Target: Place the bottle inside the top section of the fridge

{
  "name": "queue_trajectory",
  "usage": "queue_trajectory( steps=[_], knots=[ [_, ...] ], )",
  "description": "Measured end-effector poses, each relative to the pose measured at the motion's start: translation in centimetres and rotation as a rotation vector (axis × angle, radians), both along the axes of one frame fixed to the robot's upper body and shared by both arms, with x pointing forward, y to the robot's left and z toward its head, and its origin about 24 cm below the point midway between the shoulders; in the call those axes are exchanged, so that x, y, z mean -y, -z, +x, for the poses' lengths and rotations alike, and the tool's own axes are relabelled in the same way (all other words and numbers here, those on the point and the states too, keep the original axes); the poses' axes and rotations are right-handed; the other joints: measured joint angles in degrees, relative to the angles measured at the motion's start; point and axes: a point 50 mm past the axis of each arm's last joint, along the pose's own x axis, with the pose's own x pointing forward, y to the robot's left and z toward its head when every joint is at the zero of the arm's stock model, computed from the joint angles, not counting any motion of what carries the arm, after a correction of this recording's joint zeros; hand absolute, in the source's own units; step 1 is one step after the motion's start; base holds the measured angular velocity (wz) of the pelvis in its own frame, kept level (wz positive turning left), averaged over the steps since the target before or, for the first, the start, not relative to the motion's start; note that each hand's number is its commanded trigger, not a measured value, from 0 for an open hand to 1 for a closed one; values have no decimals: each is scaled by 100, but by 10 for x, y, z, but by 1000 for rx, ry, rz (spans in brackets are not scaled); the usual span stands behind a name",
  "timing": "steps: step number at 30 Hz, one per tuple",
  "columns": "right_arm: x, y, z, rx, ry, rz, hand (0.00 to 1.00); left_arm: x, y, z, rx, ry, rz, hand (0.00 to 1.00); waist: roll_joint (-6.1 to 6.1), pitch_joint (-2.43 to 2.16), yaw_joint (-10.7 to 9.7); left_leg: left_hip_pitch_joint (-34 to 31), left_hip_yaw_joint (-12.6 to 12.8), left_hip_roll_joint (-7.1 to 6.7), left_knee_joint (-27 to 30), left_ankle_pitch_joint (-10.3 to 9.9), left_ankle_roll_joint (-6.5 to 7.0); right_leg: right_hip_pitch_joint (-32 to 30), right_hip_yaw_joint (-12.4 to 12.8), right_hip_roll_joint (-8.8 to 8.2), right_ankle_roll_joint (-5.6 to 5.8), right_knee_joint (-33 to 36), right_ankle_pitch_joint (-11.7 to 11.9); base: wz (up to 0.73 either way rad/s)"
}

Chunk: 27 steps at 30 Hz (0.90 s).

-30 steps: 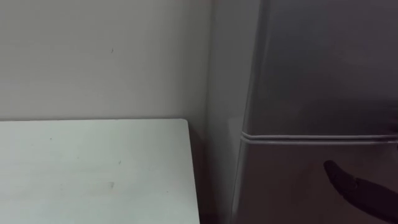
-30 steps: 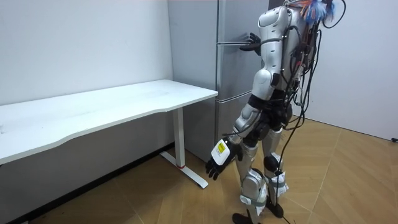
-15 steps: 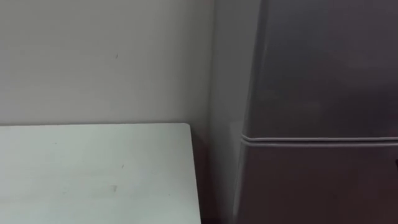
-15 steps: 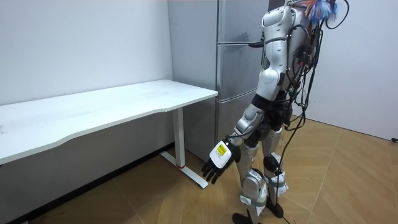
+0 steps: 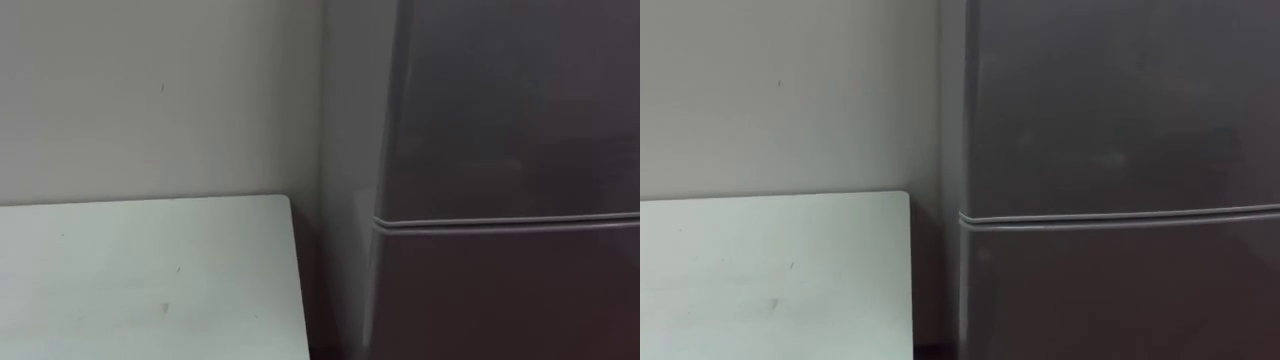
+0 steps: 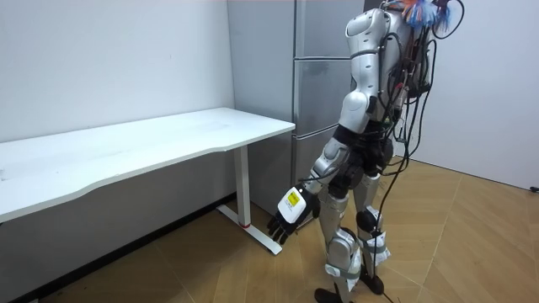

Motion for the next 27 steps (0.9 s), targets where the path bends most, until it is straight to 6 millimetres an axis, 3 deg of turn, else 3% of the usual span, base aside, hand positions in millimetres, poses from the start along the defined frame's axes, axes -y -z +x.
queue_trajectory(
  steps=[1,4,11,14,17,23,27],
  knots=[
    [1,1,-1,0,12,10,0,0,0,0,-3,-1,-1,0,32,20,-7,-5,0,-1,1,0,0,0,1,0,1,-5,-1,0],
    [4,10,-5,-7,49,64,0,3,1,-3,-19,-9,-6,0,31,23,-44,-17,-9,-4,8,0,1,-12,14,-5,9,-27,-12,0],
    [4,78,-41,-231,173,293,0,3,-1,8,34,-40,9,0,53,-3,-15,-92,-9,-15,1,3,3,-102,25,-7,9,6,-12,1],
    [-4,104,-48,-329,184,370,0,6,-1,9,43,-44,16,0,163,-25,-40,-74,1,-23,-13,1,6,-103,41,-17,14,30,-14,-2],
    [-17,127,-57,-437,169,428,0,8,-1,12,68,-67,23,0,224,-20,-45,-80,-7,-21,-13,-1,4,-115,59,-22,17,77,-49,0],
    [-38,174,-82,-725,99,463,0,14,3,5,42,-80,7,0,229,-10,-28,-57,-51,-36,-3,-1,4,-95,36,-39,23,80,-96,3],
    [-56,204,-108,-968,2,492,0,21,5,-1,25,-94,6,0,260,6,125,23,12,-28,-24,-2,5,-89,146,-26,21,84,-94,-10]
  ],
)
